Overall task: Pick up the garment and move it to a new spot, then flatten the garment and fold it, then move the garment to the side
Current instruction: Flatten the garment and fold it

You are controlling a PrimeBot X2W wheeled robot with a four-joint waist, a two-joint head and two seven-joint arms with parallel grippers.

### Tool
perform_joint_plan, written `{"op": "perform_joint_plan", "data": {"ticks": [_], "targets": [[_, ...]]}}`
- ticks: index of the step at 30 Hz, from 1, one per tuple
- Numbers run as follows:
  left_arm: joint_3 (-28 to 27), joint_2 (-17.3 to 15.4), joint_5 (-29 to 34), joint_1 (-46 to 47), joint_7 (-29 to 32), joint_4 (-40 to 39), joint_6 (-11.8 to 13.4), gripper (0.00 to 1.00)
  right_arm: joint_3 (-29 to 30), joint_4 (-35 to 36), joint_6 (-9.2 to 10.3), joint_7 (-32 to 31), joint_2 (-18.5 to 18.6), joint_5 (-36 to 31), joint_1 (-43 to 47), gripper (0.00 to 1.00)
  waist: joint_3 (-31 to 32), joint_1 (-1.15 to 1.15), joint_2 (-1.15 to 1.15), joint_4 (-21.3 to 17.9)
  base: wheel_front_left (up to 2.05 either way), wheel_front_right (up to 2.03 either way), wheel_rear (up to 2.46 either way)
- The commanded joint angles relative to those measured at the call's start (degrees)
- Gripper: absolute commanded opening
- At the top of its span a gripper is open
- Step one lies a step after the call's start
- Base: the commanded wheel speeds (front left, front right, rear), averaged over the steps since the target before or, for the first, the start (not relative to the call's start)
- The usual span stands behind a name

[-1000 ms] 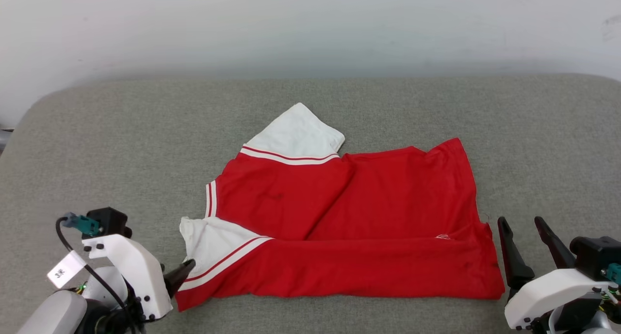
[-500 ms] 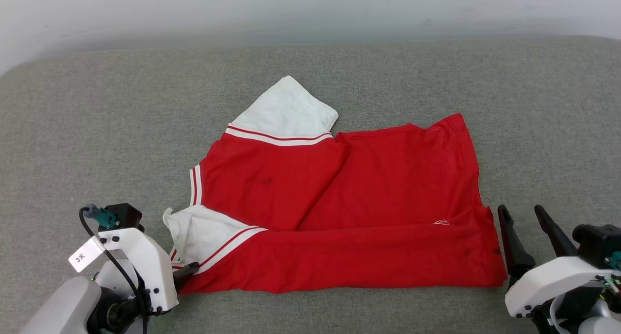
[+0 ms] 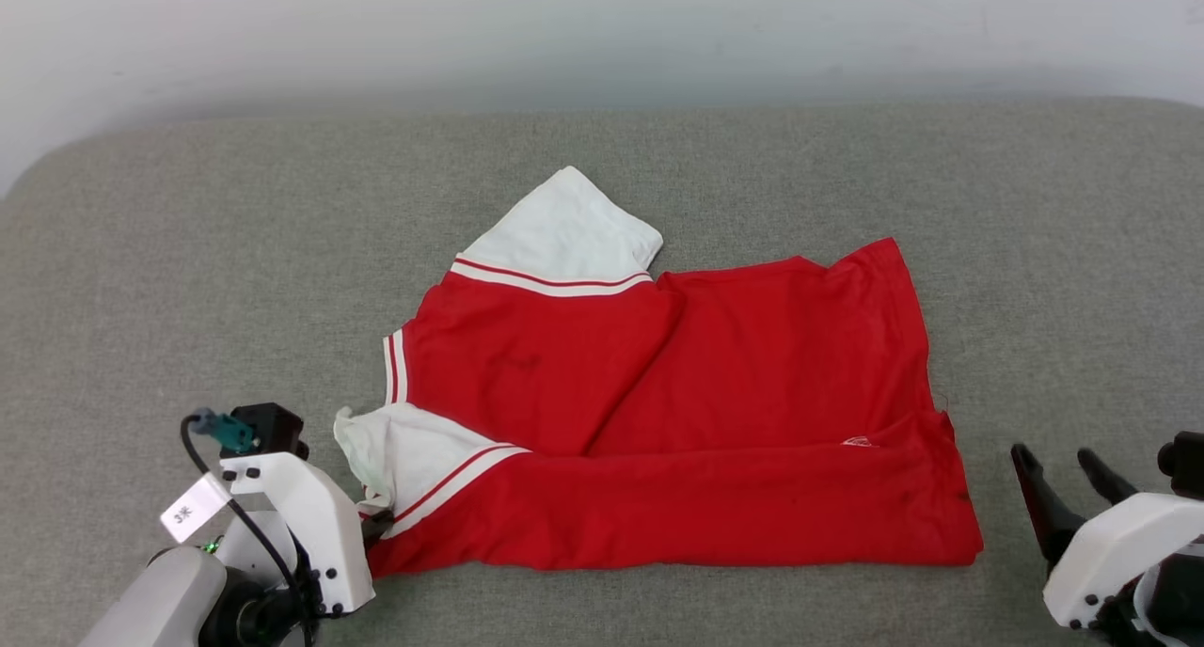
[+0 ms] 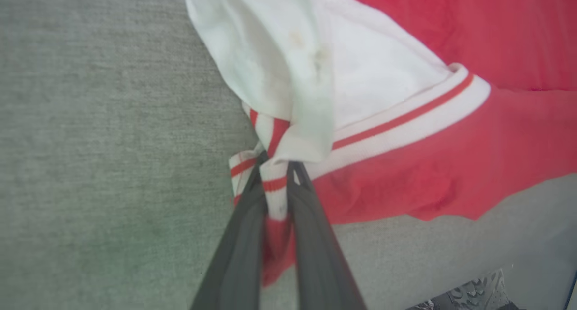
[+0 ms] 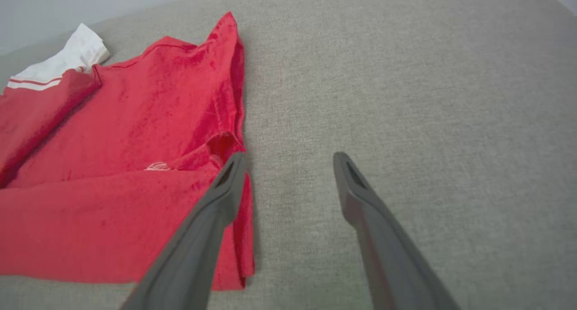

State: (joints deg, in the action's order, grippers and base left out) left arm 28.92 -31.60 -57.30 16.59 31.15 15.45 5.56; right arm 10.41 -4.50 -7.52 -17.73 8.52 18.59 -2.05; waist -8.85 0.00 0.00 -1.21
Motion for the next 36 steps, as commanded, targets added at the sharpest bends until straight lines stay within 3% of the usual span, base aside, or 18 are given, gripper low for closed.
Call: {"op": "perform_joint_plan", "data": {"ticks": [1, 5, 9, 16, 24, 25, 26, 27, 36], "targets": [[-0.1, 0.11, 0.33, -0.74, -0.37, -0.55, 0.06, 0.0, -0.49, 0.11, 0.07, -1.9, 1.05, 1.03, 0.51, 1.0, 0.44, 0.0, 0.0, 0.23, 0.0, 0.0, 0.0], [-1.18, -1.3, 0.98, -1.23, -2.0, -3.99, 1.08, 0.0, -3.08, 2.21, 0.07, -12.99, 5.04, 5.03, 2.07, 1.0, 1.13, 0.0, 0.0, 0.5, 0.0, 0.0, 0.0], [-1.32, -1.77, 1.55, -1.63, -2.17, -7.5, 2.09, 0.0, -5.59, 4.39, 0.07, -18.9, 7.23, 7.13, 2.67, 1.0, 0.51, 0.0, 0.0, 1.15, 0.0, 0.0, 0.0], [-1.08, -2.03, 2.31, -1.49, -1.98, -11.7, 3.52, 0.0, -9.85, 3.74, 0.07, -21.89, 7.98, 8.55, 0.25, 1.0, -2.46, 0.0, 0.0, 2.17, 0.0, 0.0, 0.0], [-0.63, -0.9, 2.59, -0.7, -2.85, -12.42, 3.63, 0.0, -14.69, -3.41, 0.07, -23.78, 7.93, 10.69, -0.67, 1.0, -5.32, 0.0, 0.0, 3.15, 0.0, 0.0, 0.0], [-0.63, -0.8, 2.55, -0.68, -3.02, -12.29, 3.58, 0.0, -15.4, -4.08, 0.06, -24.07, 7.74, 11.13, -0.59, 0.47, -5.48, 0.0, 0.0, 3.19, 0.0, 0.0, 0.0], [-0.71, -0.58, 2.3, -0.71, -3.08, -12.12, 3.56, 0.0, -15.95, -4.5, 0.05, -24.19, 7.82, 11.41, -0.66, 0.3, -5.61, 0.0, 0.0, 3.22, 0.0, 0.0, 0.0], [-0.69, -0.46, 2.24, -0.79, -3.15, -11.99, 3.49, 0.0, -16.28, -4.76, 0.05, -23.91, 7.88, 11.81, -0.89, 0.0, -5.69, 0.0, 0.0, 3.23, 0.0, 0.0, 0.0], [-1.46, -1.18, 1.98, -3.41, -5.02, -12.36, 3.78, 0.0, -15.63, -3.52, 0.08, -21.27, 11.16, 12.45, -2.75, 0.0, -1.91, 0.0, 0.0, 2.54, 0.0, 0.0, 0.0]]}}
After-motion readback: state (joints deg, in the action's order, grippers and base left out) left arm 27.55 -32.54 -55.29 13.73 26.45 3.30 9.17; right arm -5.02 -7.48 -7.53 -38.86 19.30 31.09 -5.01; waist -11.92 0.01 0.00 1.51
